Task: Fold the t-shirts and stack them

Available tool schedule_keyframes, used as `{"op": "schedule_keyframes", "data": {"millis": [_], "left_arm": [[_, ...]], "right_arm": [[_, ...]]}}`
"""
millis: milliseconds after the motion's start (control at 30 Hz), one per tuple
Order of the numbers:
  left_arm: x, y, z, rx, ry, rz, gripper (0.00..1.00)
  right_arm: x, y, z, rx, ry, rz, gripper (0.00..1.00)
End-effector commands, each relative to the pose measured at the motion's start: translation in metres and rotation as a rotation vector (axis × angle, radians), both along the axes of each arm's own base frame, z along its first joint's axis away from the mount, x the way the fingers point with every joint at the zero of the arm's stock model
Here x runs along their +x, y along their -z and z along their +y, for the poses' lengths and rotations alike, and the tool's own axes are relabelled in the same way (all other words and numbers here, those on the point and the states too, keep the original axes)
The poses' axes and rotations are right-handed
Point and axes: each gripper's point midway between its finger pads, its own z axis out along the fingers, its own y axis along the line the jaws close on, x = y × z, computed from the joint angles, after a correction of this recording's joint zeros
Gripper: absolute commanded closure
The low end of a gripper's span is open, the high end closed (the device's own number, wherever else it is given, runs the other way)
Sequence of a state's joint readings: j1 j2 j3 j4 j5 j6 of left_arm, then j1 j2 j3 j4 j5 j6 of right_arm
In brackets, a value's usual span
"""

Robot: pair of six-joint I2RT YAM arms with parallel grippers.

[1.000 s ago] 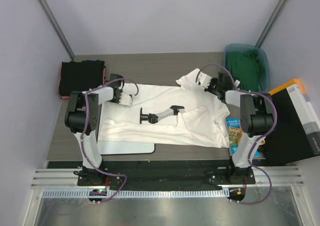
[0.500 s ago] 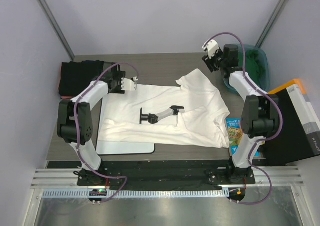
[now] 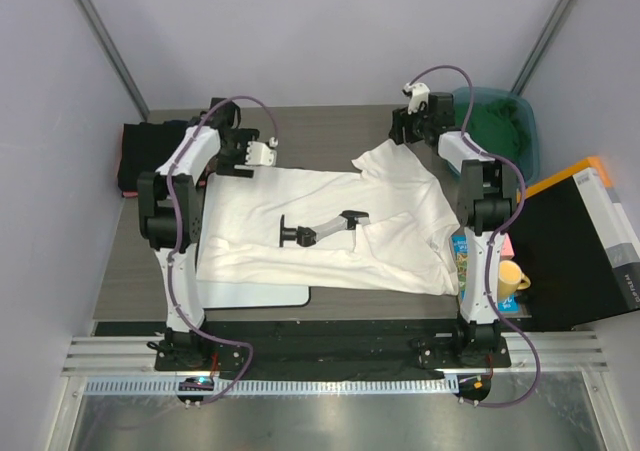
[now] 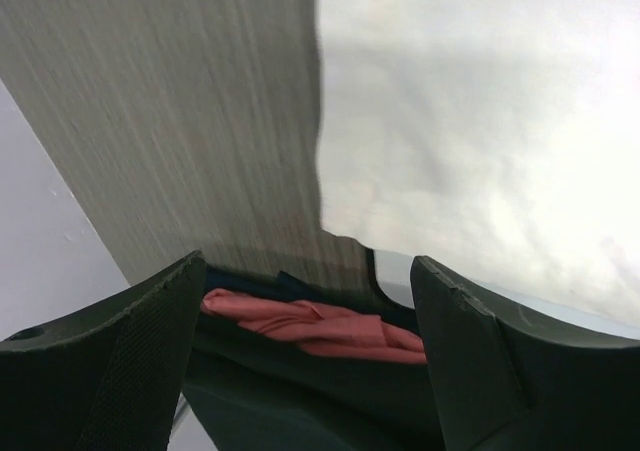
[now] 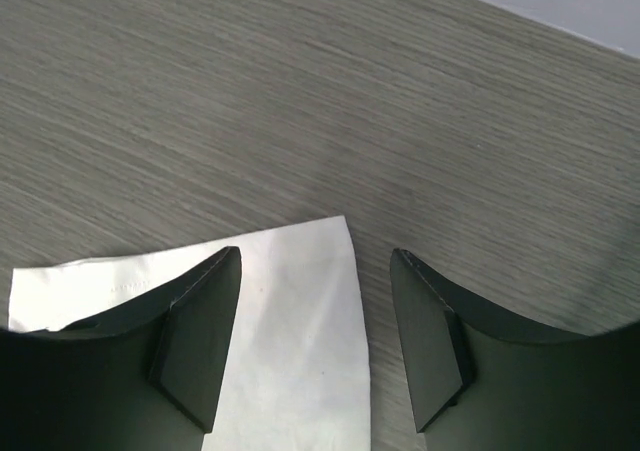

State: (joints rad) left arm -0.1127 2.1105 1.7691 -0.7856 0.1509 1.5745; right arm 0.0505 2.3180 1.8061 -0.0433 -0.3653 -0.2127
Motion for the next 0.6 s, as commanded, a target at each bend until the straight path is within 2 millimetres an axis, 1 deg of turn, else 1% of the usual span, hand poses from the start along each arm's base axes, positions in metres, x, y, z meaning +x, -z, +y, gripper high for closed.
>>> {"op": "schedule_keyframes", "data": {"millis": [0, 33, 67, 100, 133, 167, 200, 233, 267, 300, 400, 433, 467, 567], "left_arm": [[0.007, -0.006, -0.010, -0.142, -0.069, 0.084, 0.18], [0.001, 0.000, -0.009, -0.143, -0.073, 0.130, 0.18], [0.007, -0.005, -0.008, -0.144, -0.071, 0.122, 0.19], [0.004, 0.006, -0.007, -0.131, -0.069, 0.156, 0.19], [0.004, 0.009, -0.006, -0.126, -0.065, 0.164, 0.19], [0.008, 0.005, -0.004, -0.123, -0.058, 0.159, 0.19], [0.003, 0.016, -0.003, -0.109, -0.040, 0.199, 0.19], [0.003, 0.017, -0.001, -0.098, -0.036, 0.204, 0.19], [0.006, 0.018, 0.000, -0.092, -0.036, 0.201, 0.19], [0.006, 0.026, 0.001, -0.083, -0.032, 0.217, 0.19], [0.013, 0.033, 0.002, -0.072, -0.023, 0.206, 0.19], [0.014, 0.041, 0.003, -0.068, -0.026, 0.215, 0.19], [0.020, 0.040, 0.004, -0.066, -0.028, 0.200, 0.19], [0.029, 0.048, 0.005, -0.057, -0.036, 0.197, 0.19]], "right_arm": [[0.029, -0.054, 0.002, 0.069, 0.026, -0.141, 0.34], [0.030, -0.051, 0.002, 0.068, 0.024, -0.141, 0.34], [0.031, -0.050, 0.001, 0.070, 0.026, -0.140, 0.34], [0.032, -0.049, 0.002, 0.067, 0.023, -0.142, 0.35], [0.034, -0.047, 0.001, 0.065, 0.025, -0.144, 0.35], [0.034, -0.045, 0.000, 0.063, 0.031, -0.142, 0.35], [0.036, -0.046, 0.000, 0.063, 0.031, -0.145, 0.35], [0.036, -0.043, -0.001, 0.063, 0.033, -0.141, 0.35], [0.037, -0.044, -0.001, 0.067, 0.035, -0.144, 0.35], [0.038, -0.043, -0.001, 0.068, 0.035, -0.141, 0.36], [0.040, -0.046, 0.000, 0.080, 0.042, -0.150, 0.36], [0.041, -0.048, -0.001, 0.085, 0.043, -0.154, 0.36], [0.041, -0.050, 0.000, 0.090, 0.043, -0.158, 0.36], [0.042, -0.052, 0.001, 0.103, 0.046, -0.159, 0.37]]}}
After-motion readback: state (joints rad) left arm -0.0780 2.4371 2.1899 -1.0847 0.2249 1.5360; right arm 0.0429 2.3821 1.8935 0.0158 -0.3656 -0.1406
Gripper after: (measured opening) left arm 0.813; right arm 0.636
